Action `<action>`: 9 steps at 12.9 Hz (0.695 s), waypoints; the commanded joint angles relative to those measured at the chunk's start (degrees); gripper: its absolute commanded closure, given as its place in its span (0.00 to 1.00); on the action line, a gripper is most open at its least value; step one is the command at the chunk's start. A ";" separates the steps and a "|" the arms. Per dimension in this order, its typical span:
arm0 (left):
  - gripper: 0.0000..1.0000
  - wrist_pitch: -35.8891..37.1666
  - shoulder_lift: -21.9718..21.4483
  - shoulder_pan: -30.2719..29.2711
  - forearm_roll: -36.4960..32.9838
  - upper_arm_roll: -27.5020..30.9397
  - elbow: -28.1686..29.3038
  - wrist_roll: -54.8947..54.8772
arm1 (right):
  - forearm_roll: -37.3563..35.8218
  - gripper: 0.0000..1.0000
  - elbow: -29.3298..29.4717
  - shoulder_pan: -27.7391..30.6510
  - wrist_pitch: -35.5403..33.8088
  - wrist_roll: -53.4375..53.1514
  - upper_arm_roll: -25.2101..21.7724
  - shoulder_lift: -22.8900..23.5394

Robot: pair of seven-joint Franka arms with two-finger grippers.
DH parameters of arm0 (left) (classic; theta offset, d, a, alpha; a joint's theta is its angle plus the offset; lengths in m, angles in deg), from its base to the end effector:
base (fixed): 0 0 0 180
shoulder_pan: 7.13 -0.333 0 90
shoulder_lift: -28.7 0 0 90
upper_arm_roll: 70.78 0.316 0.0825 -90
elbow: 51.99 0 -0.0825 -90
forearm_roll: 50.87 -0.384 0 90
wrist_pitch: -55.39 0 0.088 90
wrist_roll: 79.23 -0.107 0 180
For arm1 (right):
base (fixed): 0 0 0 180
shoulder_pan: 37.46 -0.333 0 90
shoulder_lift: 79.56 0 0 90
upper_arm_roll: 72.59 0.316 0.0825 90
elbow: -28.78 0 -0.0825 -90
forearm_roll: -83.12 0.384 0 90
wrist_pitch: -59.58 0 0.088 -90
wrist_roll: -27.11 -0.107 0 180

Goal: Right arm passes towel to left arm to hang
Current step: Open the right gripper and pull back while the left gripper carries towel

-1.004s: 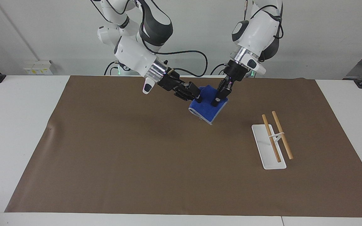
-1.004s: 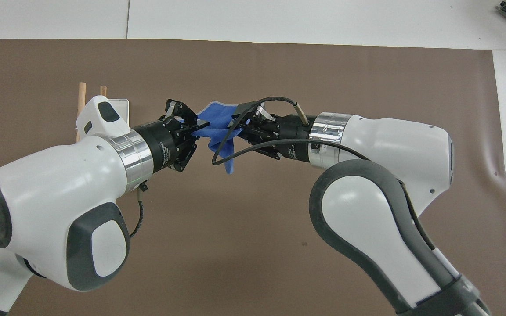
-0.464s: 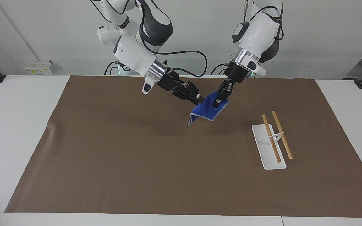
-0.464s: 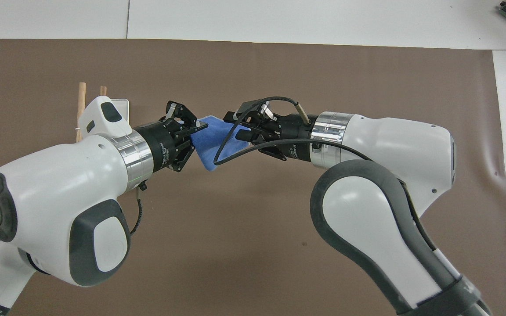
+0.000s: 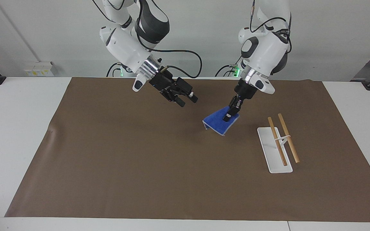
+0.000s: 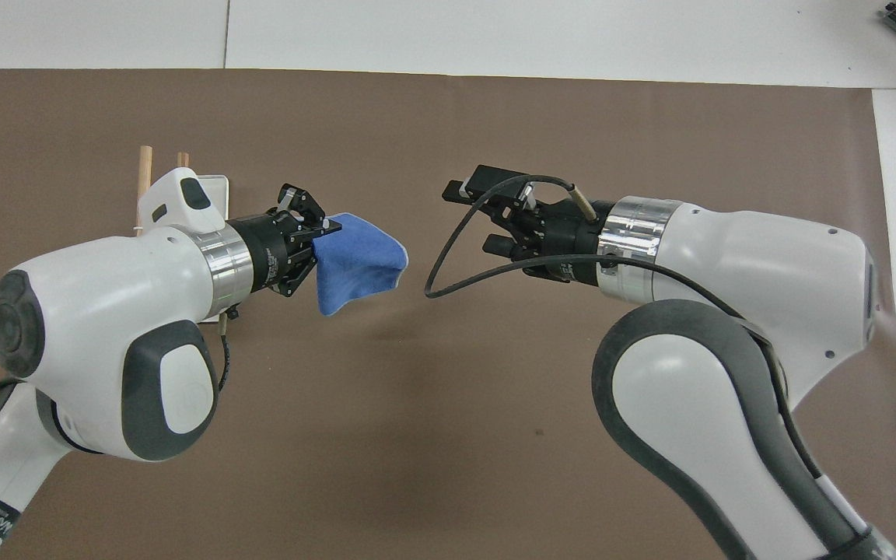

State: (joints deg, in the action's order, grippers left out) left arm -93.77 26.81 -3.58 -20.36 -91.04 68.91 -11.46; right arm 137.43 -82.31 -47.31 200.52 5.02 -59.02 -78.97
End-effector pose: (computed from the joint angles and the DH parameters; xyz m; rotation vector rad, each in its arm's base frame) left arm 0.5311 -0.2247 0.4856 2.1073 1.3692 0.1151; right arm 0.5528 0.2381 0.5324 -2.1575 0.6508 -0.1609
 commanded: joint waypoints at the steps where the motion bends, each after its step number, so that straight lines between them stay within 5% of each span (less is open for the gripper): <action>1: 1.00 -0.87 0.21 -0.73 1.04 4.94 1.62 -6.05 | -5.77 0.00 -4.83 4.13 -3.89 -0.76 0.32 -5.06; 5: 1.00 -0.87 0.66 -0.82 1.04 13.56 4.34 -21.50 | -24.55 0.00 -4.76 10.63 -18.12 -0.59 0.32 -8.50; 9: 1.00 -3.48 1.54 -0.91 1.04 19.72 3.82 -32.58 | -34.94 0.00 -2.92 14.86 -28.16 0.20 0.23 -10.17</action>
State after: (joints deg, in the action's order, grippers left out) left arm -94.50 28.23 -4.71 -20.36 -72.93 72.39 -38.80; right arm 106.72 -85.52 -33.96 175.48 5.04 -59.28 -87.75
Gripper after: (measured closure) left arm 0.978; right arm 0.000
